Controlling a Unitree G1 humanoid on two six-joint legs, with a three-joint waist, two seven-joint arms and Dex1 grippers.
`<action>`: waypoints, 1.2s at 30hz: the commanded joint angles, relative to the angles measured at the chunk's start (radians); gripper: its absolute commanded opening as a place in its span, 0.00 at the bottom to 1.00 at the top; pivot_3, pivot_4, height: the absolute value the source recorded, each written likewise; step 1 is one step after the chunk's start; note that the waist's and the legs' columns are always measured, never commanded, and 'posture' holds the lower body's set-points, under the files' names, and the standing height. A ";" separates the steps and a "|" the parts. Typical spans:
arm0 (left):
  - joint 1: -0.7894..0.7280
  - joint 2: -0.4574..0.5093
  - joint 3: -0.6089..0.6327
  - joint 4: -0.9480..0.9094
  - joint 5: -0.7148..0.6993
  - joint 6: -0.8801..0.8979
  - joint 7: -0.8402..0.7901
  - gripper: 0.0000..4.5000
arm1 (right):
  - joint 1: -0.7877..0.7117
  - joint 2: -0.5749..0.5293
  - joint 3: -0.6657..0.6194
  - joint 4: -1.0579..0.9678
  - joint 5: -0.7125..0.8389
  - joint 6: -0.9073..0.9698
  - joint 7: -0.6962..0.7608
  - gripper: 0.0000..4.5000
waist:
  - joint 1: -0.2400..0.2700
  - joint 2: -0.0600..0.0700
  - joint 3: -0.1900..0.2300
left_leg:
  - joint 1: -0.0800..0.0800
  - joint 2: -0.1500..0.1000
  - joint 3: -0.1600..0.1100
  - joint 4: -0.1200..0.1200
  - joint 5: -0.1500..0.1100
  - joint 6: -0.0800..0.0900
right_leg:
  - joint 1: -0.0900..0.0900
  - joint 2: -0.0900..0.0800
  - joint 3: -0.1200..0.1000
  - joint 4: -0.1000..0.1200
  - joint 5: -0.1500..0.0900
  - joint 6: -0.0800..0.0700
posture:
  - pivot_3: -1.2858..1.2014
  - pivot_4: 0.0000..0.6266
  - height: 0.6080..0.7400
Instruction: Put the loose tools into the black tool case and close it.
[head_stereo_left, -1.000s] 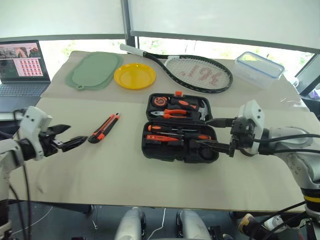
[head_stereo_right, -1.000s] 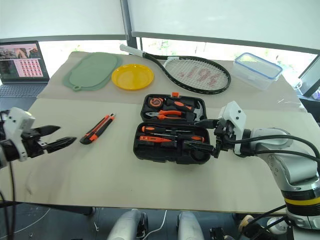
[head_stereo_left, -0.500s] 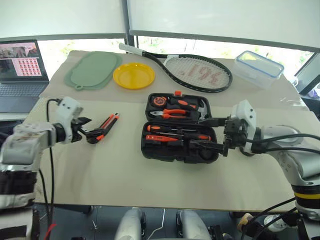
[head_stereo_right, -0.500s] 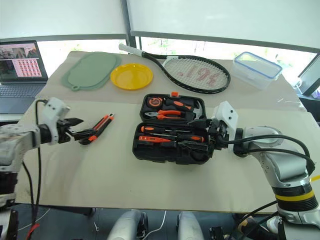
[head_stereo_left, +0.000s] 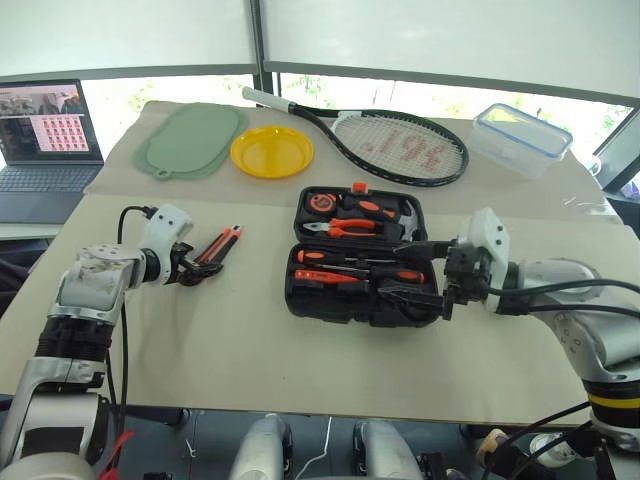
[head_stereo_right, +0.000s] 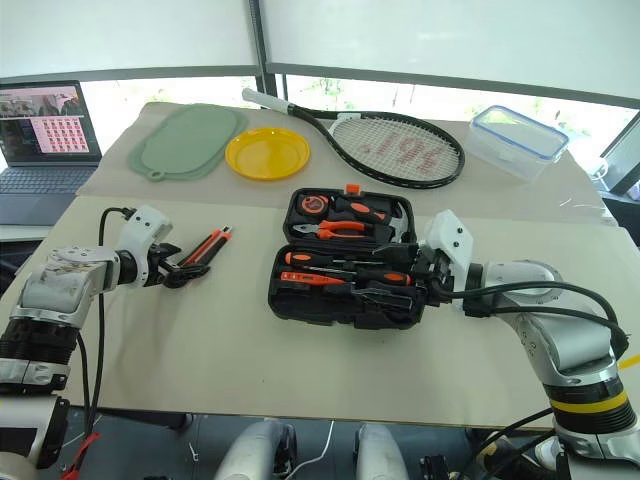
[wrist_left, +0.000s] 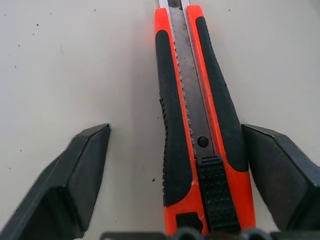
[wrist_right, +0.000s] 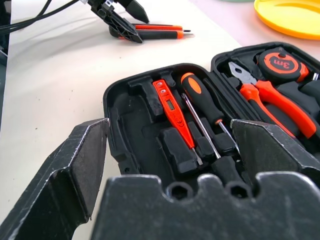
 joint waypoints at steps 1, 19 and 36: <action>0.061 -0.025 0.014 -0.046 -0.028 0.024 -0.010 0.67 | 0.013 -0.001 -0.032 -0.064 0.016 0.010 -0.015 1.00 | 0.000 0.000 0.000 | 0.000 0.000 0.000 0.000 0.000 0.000 | 0.000 0.000 0.000 0.000 0.000 0.000 | 0.52 0.24 0.99; 0.017 0.021 -0.107 -0.533 -0.234 -0.028 -0.373 0.38 | 0.091 -0.021 0.015 -0.127 -0.039 -0.105 0.088 1.00 | 0.001 -0.002 0.001 | -0.002 0.000 -0.002 0.001 0.000 0.000 | 0.000 0.000 -0.001 -0.001 0.000 0.001 | 0.52 0.24 0.99; -0.234 -0.190 -0.469 -0.144 0.106 -0.394 -0.490 0.38 | 0.243 -0.066 -0.047 -0.076 -0.156 -0.191 0.060 1.00 | -0.003 -0.002 0.001 | -0.002 -0.002 -0.001 0.001 0.000 0.000 | -0.001 0.002 0.001 -0.001 0.000 0.001 | 0.52 0.24 0.99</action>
